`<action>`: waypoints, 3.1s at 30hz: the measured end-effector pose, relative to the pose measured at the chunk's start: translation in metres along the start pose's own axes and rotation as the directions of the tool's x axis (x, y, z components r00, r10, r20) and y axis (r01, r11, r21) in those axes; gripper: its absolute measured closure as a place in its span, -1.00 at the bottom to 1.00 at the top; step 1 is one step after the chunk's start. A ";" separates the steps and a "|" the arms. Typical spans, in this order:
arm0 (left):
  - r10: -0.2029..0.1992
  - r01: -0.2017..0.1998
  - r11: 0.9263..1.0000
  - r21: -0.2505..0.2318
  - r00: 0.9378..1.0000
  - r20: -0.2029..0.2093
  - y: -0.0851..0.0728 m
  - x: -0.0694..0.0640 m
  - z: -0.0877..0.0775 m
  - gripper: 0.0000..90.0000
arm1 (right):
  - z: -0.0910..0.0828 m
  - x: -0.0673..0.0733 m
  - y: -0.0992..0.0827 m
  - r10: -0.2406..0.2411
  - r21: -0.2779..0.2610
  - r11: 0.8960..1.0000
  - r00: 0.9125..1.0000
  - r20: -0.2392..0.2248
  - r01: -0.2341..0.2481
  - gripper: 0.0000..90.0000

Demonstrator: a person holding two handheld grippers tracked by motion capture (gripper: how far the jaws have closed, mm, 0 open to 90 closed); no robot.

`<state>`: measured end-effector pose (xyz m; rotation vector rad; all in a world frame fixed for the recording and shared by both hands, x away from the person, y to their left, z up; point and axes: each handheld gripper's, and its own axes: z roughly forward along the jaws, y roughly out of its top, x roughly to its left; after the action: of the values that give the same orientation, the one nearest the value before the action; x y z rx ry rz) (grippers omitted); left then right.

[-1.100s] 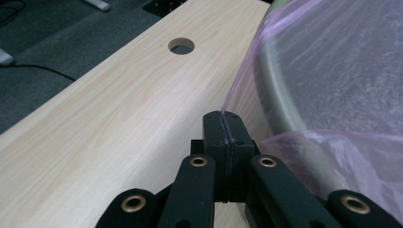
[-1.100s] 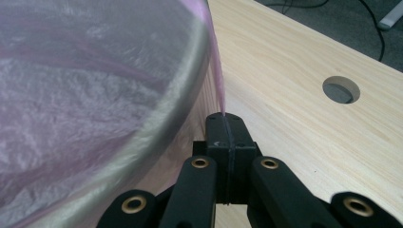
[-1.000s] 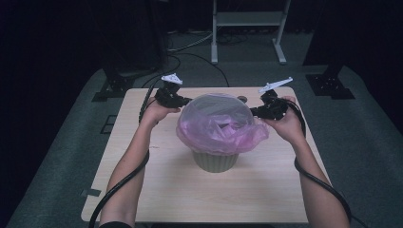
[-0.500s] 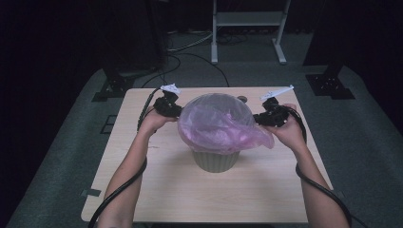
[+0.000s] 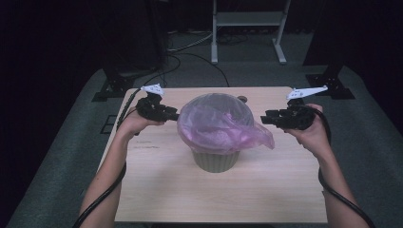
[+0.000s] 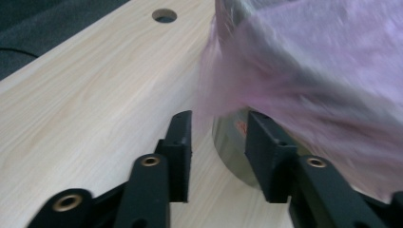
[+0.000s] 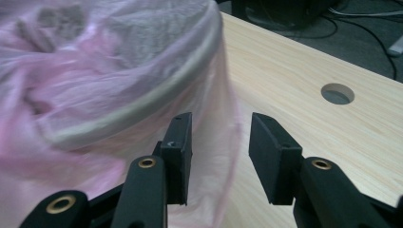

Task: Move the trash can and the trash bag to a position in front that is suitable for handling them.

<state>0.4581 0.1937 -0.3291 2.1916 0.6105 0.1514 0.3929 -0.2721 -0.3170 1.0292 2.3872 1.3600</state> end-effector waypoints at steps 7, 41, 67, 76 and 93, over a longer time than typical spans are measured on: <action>-0.010 0.010 1.000 -0.029 1.000 0.021 -0.009 0.000 -0.023 0.08 | -0.020 0.010 -0.001 -0.024 -0.038 0.999 0.997 -0.076 0.021 0.29; 0.093 -0.095 0.995 0.013 0.987 0.131 0.039 -0.032 -0.014 0.07 | -0.031 0.056 0.001 -0.201 0.011 0.977 0.938 -0.283 0.213 0.01; 0.172 -0.142 0.979 -0.144 0.959 0.224 -0.021 -0.063 -0.044 1.00 | -0.003 0.088 -0.013 -0.238 0.140 0.947 0.924 -0.300 0.289 1.00; 0.175 -0.137 0.979 -0.150 0.944 0.279 -0.047 -0.062 -0.031 1.00 | 0.023 0.088 -0.033 -0.198 0.242 0.928 0.925 -0.325 0.284 1.00; 0.135 -0.136 0.991 -0.014 0.962 0.236 -0.071 -0.058 0.010 1.00 | 0.057 0.070 -0.071 -0.110 0.346 0.912 0.945 -0.308 0.219 1.00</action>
<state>0.3838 0.1973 -0.3838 2.2120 0.3274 -0.0396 0.3360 -0.2105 -0.3957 0.7205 2.9572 1.0723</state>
